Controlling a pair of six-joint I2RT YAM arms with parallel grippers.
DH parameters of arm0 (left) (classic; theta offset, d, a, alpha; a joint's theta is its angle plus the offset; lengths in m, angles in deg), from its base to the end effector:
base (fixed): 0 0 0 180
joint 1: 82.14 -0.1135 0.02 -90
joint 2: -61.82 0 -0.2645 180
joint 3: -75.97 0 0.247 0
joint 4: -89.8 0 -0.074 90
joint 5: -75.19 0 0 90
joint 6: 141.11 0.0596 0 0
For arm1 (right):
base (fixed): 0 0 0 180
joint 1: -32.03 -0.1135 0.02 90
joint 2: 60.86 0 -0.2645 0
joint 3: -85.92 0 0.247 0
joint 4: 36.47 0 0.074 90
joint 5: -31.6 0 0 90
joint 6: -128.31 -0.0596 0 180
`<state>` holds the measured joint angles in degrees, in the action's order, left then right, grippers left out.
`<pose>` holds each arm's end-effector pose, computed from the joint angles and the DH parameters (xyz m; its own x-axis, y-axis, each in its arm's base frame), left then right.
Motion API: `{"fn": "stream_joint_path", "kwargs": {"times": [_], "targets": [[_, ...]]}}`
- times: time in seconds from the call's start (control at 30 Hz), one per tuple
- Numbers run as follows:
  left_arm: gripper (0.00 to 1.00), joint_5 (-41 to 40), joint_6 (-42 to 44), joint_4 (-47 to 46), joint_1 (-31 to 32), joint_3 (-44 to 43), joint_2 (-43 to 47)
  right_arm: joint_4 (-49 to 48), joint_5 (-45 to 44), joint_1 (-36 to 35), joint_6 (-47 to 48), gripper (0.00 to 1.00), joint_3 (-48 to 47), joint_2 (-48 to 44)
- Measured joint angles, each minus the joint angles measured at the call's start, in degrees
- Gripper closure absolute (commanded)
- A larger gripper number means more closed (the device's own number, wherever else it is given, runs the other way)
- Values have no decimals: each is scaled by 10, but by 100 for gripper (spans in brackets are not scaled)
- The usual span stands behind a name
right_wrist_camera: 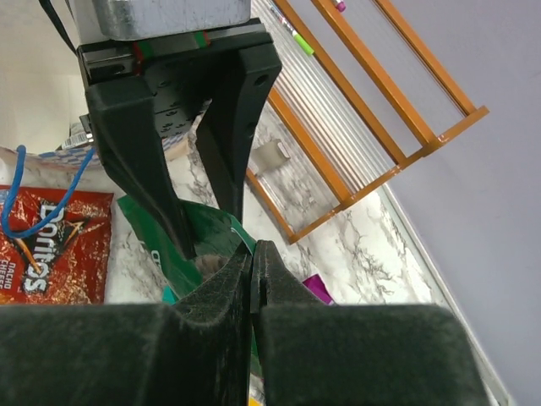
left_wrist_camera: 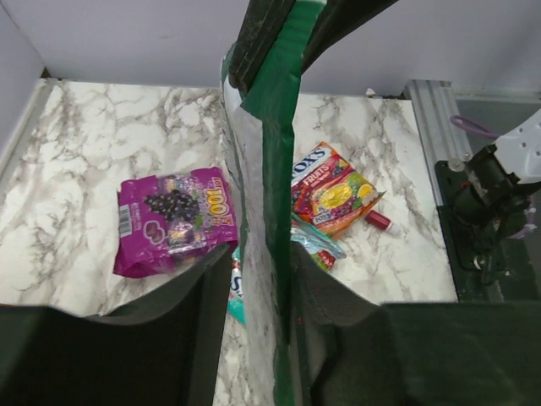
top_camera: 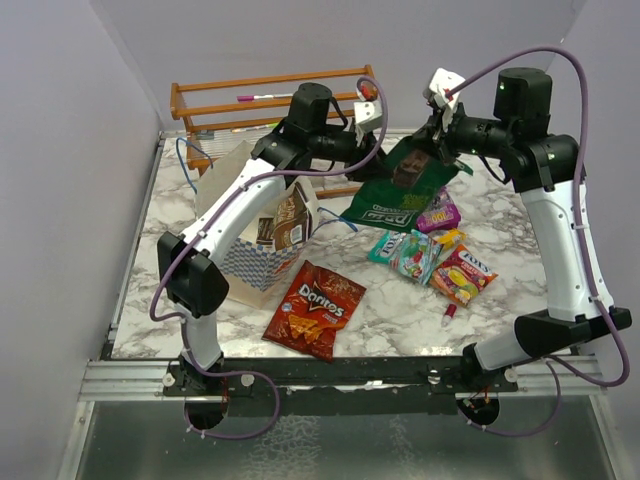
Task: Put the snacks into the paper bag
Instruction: Pick up the snack from the center of the board, then place the snack in the paper bag.
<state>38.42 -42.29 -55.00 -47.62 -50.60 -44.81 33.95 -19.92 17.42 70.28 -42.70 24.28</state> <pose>0.3303 -0.2851 0.4223 -0.0646 0.1559 -0.9857 0.9977 0.0317 -0.0604 0.2658 0.1076 0.4923 0.0168 -0.4239 -0.9055 -0.8550 0.4634 -0.2329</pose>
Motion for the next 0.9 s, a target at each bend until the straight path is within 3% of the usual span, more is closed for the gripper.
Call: {"fn": "stream_joint_path", "kwargs": {"times": [0.17,0.37,0.57,0.7,0.8,0.9], "targets": [[100,15,-26,-12,4,0,-4,-12,-3,0,-16,97,24,-10],[100,17,-60,-32,5,-5,-7,-46,-25,0,-50,83,58,-39],[100,9,-95,-45,5,-38,-17,-73,-66,0,-80,45,77,-83],[100,-14,-116,-52,5,-85,-23,-91,-120,0,-93,34,82,-116],[100,-36,-124,-53,5,-118,-23,-101,-156,0,-96,15,88,-138],[100,-70,-125,-53,5,-152,-23,-104,-186,0,-98,11,91,-160]]}}
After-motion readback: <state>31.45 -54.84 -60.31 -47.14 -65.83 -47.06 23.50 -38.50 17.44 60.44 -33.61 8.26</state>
